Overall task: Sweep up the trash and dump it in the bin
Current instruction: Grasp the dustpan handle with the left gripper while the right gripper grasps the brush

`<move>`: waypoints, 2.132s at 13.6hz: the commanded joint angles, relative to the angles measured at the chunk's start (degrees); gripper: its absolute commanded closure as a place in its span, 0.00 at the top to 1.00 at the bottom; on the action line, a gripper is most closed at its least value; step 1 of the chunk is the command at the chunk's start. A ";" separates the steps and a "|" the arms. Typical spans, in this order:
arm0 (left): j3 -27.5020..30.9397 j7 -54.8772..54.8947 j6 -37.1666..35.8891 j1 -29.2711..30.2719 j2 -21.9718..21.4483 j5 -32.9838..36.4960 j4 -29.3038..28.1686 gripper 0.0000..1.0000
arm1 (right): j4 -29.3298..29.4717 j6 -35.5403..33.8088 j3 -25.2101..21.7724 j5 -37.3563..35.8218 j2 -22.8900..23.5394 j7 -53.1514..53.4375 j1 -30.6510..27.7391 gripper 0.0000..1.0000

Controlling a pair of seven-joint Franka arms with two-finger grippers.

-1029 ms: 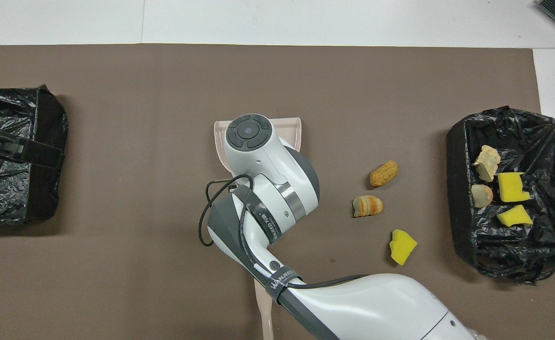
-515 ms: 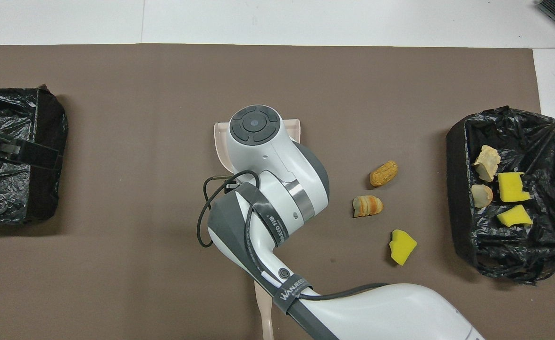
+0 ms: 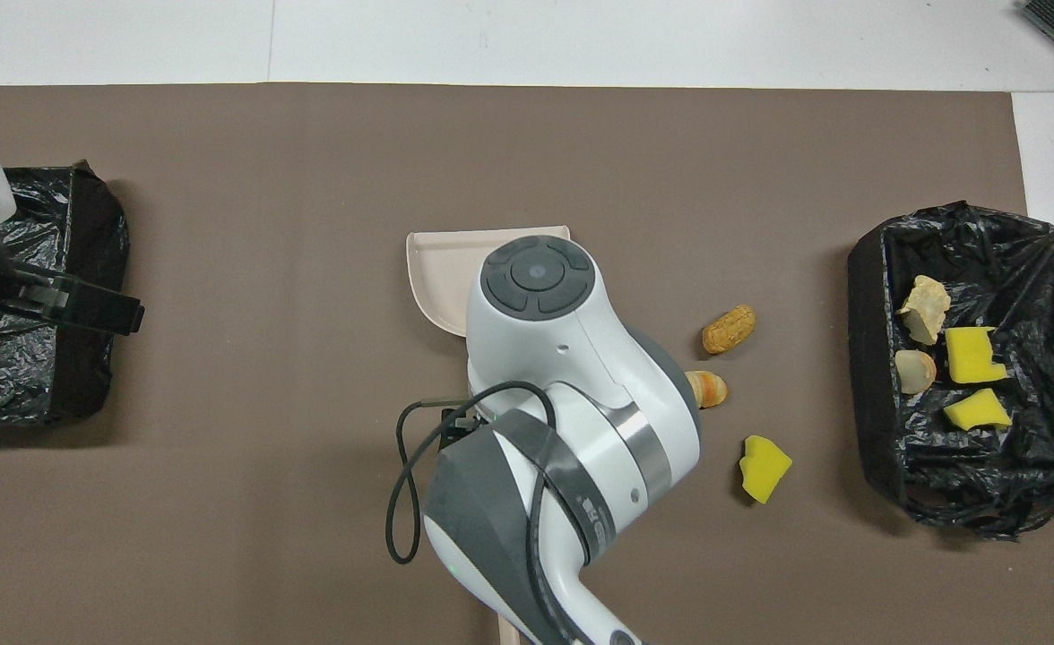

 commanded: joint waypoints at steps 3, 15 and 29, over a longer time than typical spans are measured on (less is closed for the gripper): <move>-9.16 -11.46 10.04 0.37 -1.45 0.45 -10.54 1.00 | -25.79 12.19 0.22 3.76 -15.18 1.32 6.15 1.00; -25.09 -38.73 43.45 -2.44 14.88 3.95 -25.51 1.00 | -43.06 31.28 0.31 8.78 -17.66 10.73 19.43 1.00; -25.36 -38.86 46.02 -3.14 17.63 15.13 -25.95 0.00 | -42.89 26.66 -0.22 5.90 -21.34 12.05 14.97 0.00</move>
